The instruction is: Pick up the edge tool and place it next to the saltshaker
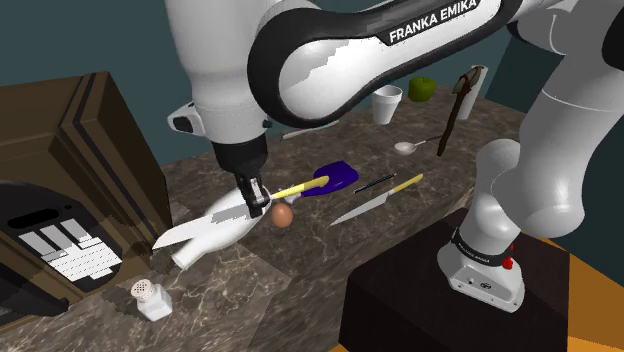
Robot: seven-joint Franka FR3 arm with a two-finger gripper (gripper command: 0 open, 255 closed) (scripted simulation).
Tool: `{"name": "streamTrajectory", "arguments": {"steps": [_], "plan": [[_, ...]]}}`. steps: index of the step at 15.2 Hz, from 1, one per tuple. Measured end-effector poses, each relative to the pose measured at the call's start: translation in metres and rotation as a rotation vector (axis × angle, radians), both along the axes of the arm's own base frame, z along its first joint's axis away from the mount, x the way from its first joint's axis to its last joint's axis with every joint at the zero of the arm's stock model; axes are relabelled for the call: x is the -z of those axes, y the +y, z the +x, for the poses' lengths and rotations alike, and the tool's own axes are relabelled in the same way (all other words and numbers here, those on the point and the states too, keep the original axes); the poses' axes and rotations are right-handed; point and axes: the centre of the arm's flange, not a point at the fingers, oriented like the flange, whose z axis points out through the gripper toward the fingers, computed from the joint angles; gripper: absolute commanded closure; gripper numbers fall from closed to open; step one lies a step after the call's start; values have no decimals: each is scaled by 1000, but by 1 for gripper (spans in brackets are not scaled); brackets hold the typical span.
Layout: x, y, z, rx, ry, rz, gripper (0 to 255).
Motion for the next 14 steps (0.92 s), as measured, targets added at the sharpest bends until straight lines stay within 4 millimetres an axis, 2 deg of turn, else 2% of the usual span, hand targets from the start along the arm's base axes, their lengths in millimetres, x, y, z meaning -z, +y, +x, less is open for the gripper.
{"name": "streamTrajectory", "arguments": {"steps": [3,14], "plan": [[9,9,-5,1,0,0,255],[66,10,-4,2,1,0,255]]}}
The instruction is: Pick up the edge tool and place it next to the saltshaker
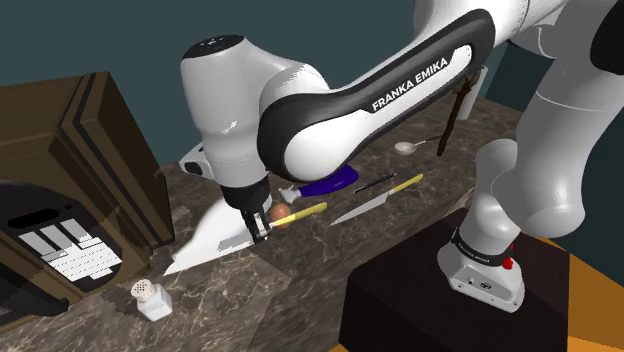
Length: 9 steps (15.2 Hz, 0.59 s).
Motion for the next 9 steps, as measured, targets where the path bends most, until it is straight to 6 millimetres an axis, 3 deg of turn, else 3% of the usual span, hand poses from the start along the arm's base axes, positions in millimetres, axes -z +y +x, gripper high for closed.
{"name": "streamTrajectory", "arguments": {"steps": [9], "plan": [[49,0,0,0,0,0,255]]}}
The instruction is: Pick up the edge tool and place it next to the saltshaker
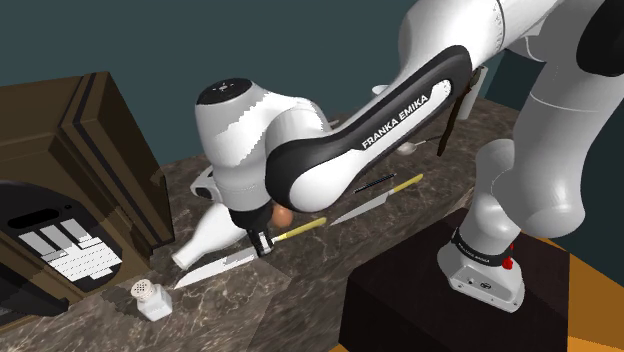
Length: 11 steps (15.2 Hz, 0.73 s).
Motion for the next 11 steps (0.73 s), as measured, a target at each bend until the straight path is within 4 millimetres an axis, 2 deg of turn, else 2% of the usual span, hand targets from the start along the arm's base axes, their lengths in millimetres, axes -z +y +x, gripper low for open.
{"name": "streamTrajectory", "arguments": {"steps": [7,11], "plan": [[34,-1,0,0,0,0,255],[37,-1,0,0,0,0,255]]}}
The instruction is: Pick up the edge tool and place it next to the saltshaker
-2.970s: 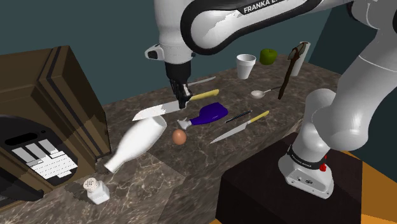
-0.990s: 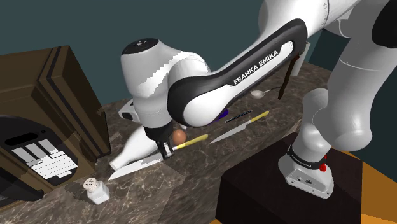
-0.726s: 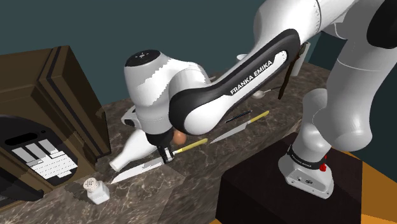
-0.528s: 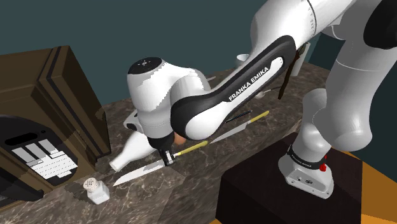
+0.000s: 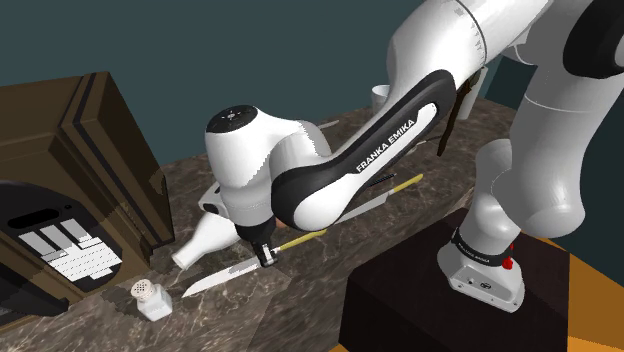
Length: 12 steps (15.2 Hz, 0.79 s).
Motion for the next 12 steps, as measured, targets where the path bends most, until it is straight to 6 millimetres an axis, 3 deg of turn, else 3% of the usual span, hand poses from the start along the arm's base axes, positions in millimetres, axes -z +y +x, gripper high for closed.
{"name": "streamTrajectory", "arguments": {"steps": [1,2,8,12], "plan": [[0,0,0,0,0,0,255],[0,0,0,0,0,0,0],[0,0,0,0,0,0,0],[-37,0,-1,0,-1,1,0]]}}
